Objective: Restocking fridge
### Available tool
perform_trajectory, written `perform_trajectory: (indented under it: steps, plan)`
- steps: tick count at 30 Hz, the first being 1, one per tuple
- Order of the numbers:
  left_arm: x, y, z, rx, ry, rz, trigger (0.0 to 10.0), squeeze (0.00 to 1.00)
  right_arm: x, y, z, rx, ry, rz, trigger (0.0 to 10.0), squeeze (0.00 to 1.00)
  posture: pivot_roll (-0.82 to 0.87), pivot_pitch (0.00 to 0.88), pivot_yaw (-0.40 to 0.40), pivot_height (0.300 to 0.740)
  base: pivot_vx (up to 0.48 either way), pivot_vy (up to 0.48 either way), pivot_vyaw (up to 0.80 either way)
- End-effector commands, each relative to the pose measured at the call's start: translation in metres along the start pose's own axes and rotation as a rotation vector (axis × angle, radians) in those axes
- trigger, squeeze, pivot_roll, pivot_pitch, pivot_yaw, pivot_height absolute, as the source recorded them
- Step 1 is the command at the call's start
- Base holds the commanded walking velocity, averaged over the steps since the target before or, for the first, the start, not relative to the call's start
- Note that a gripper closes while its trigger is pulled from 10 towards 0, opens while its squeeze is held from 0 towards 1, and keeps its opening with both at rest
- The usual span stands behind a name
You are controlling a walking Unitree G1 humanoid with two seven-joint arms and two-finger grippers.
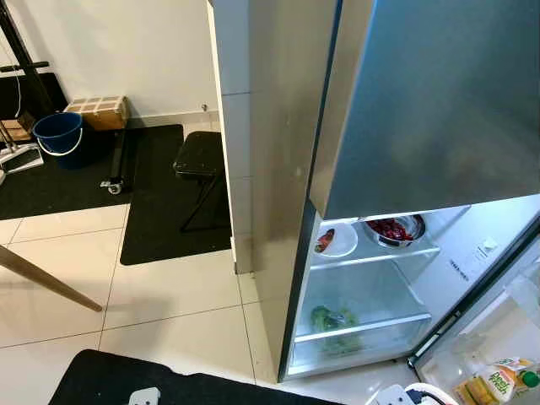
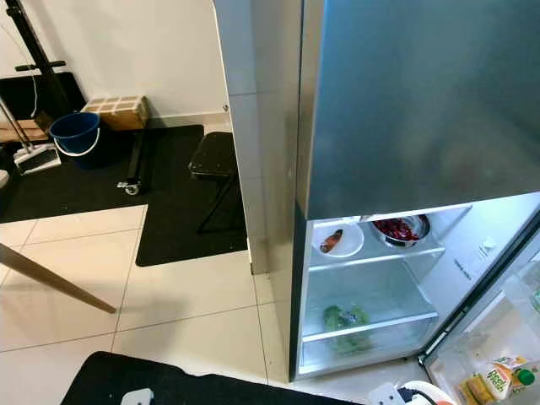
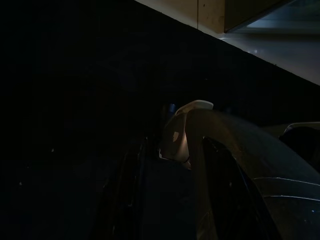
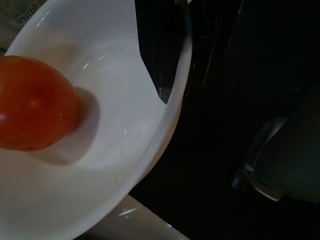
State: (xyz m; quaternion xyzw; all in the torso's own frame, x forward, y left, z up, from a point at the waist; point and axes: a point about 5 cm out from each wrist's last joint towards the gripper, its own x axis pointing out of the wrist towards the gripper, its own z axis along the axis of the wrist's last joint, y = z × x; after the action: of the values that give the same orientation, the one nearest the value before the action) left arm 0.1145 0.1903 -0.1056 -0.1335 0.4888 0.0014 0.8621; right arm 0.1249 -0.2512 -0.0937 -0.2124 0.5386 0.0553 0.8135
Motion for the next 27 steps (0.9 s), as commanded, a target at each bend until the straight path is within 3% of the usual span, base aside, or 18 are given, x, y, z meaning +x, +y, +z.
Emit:
perform_trajectory:
  steps: [1, 27]
  plan:
    - [-0.0009, 0.0014, -0.003, 0.014, 0.021, 0.001, 10.0, 0.0, -0.0004, -0.0036, -0.0009, -0.014, 0.004, -0.017, 10.0, 0.0, -0.01, 0.0, 0.003, 0.74, 0.0, 0.0, 0.0]
    - [0.0011, -0.0039, -0.0019, -0.015, 0.008, -0.003, 10.0, 0.0, -0.0008, -0.0082, -0.0011, -0.022, 0.006, -0.02, 10.0, 0.0, -0.02, 0.0, -0.013, 0.74, 0.0, 0.0, 0.0]
